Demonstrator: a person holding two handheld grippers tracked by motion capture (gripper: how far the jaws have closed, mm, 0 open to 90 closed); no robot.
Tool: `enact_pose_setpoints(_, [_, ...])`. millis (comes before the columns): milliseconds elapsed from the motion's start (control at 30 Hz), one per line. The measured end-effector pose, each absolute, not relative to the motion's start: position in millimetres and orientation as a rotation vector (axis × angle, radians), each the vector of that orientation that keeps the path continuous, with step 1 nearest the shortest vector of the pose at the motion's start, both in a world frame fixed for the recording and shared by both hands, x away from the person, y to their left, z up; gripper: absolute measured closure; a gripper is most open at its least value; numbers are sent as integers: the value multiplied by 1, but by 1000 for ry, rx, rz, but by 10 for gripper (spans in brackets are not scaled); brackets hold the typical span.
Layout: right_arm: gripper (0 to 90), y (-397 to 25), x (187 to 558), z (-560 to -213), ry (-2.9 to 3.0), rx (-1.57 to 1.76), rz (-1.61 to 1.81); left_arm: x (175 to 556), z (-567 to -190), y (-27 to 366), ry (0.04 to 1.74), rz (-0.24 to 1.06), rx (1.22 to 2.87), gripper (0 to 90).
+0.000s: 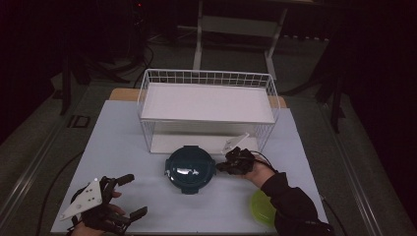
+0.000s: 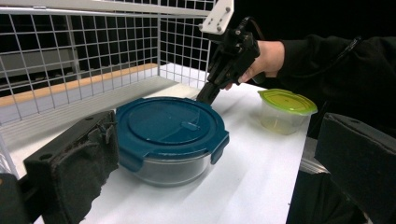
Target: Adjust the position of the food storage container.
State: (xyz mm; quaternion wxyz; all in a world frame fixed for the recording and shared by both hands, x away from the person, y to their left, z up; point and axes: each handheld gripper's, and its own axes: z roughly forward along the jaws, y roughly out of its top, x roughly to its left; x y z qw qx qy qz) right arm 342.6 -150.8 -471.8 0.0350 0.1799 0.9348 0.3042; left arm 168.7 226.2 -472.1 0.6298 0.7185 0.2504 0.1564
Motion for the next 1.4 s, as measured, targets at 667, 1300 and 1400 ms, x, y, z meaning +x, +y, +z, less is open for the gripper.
enact_pose_setpoints(667, [900, -107, 341, -472, 2896, 480, 935, 169, -473, 225, 572, 348, 1651, 0])
enact_pose_setpoints(1300, [872, -115, 328, -455, 2821, 525, 1047, 168, -472, 225, 573, 351, 1661, 0])
enact_pose_setpoints(1400, [834, -119, 318, -448, 2776, 531, 1056, 168, -471, 225, 575, 356, 1659, 0])
